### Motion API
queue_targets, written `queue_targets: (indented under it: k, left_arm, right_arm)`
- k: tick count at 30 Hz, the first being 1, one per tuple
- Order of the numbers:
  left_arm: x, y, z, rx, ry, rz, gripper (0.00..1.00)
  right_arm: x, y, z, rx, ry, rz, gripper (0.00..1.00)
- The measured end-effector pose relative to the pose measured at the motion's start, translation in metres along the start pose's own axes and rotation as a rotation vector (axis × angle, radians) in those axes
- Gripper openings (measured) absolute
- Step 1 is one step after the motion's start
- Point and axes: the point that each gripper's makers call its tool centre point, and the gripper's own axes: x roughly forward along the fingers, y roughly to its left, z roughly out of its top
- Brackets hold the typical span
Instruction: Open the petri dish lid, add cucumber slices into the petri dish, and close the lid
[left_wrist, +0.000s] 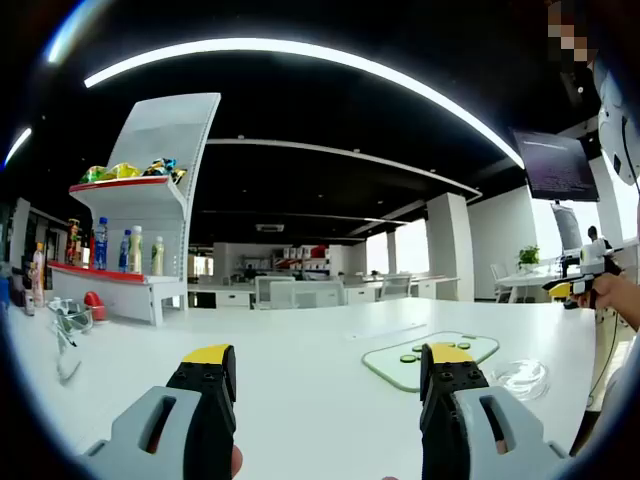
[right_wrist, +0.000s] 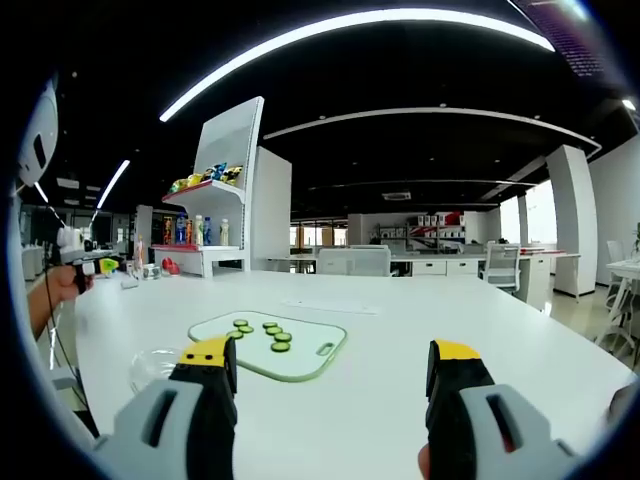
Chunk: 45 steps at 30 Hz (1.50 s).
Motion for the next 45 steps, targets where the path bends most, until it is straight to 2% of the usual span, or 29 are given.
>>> queue_targets:
  k: [20,45]
  left_arm:
    - [0.004,-0.008,0.003,-0.012,-0.021,-0.035,0.75]
    - [-0.001,-0.009,0.005,-0.021,-0.024,-0.033,0.75]
  right_arm:
    - [-0.009,0.003,0.007,-0.009,-0.005,-0.014,0.76]
    - [-0.016,-0.003,0.007,-0.008,-0.008,-0.029,0.76]
